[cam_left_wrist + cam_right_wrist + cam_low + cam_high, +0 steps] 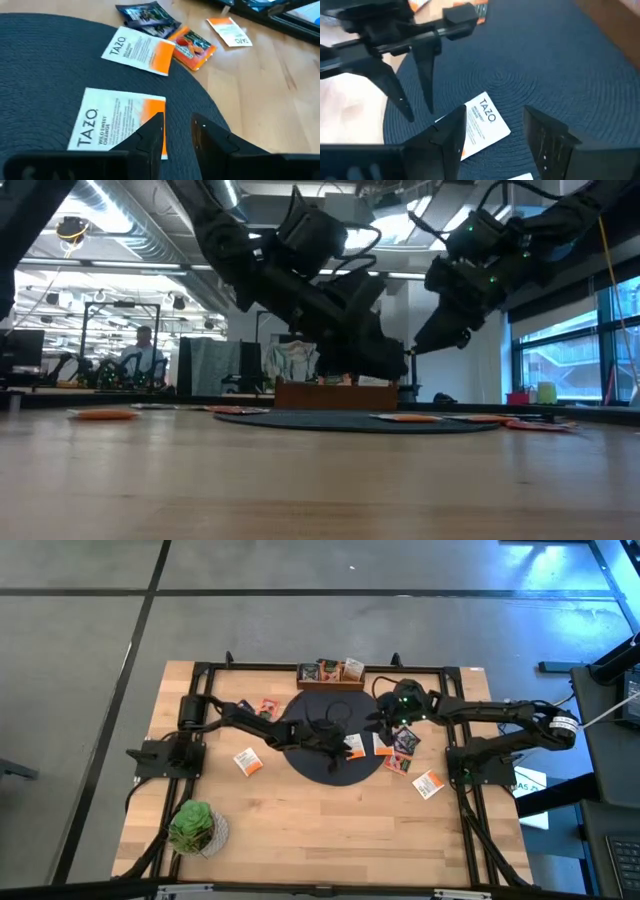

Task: Pick & Place Tea
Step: Put the white tea bag into the right section of the wooden organizer

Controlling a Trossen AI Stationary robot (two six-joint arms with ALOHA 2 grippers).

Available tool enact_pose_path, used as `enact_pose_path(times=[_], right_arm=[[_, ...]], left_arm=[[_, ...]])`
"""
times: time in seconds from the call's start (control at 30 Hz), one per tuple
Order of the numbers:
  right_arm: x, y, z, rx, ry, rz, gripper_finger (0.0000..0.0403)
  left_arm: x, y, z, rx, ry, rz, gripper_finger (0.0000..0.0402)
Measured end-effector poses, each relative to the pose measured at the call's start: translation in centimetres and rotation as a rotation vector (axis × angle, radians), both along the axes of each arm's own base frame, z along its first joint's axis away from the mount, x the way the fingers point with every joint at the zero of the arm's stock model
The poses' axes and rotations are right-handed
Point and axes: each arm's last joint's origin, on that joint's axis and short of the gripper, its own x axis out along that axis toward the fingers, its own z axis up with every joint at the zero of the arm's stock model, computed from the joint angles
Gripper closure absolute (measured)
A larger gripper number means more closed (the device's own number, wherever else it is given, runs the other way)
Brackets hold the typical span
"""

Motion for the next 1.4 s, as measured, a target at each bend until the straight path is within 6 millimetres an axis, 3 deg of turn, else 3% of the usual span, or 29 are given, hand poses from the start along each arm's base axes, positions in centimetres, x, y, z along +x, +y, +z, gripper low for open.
enact_pose_path(times=[0.43, 0.7, 1.07, 1.4], right_arm=[[2.4, -1.0, -3.5, 0.221, 0.146, -0.104, 0.0207], [2.9, -1.3, -4.0, 0.261, 0.159, -0.142, 0.0207], [3.4, -1.3, -6.1, 0.487, 0.206, -0.210, 0.0207], [4.0, -1.9, -7.0, 0.517, 0.159, -0.205, 0.0231]], left_arm=[[0.2, -0.2, -2.4, -0.001, 0.056, -0.005, 0.0306], [0.4, -0.7, -4.6, -0.026, 0.086, 0.001, 0.0306], [0.4, -0.6, -4.8, -0.044, 0.091, 0.008, 0.0306], [0.3, -0.6, -4.9, -0.044, 0.100, 0.009, 0.0306]])
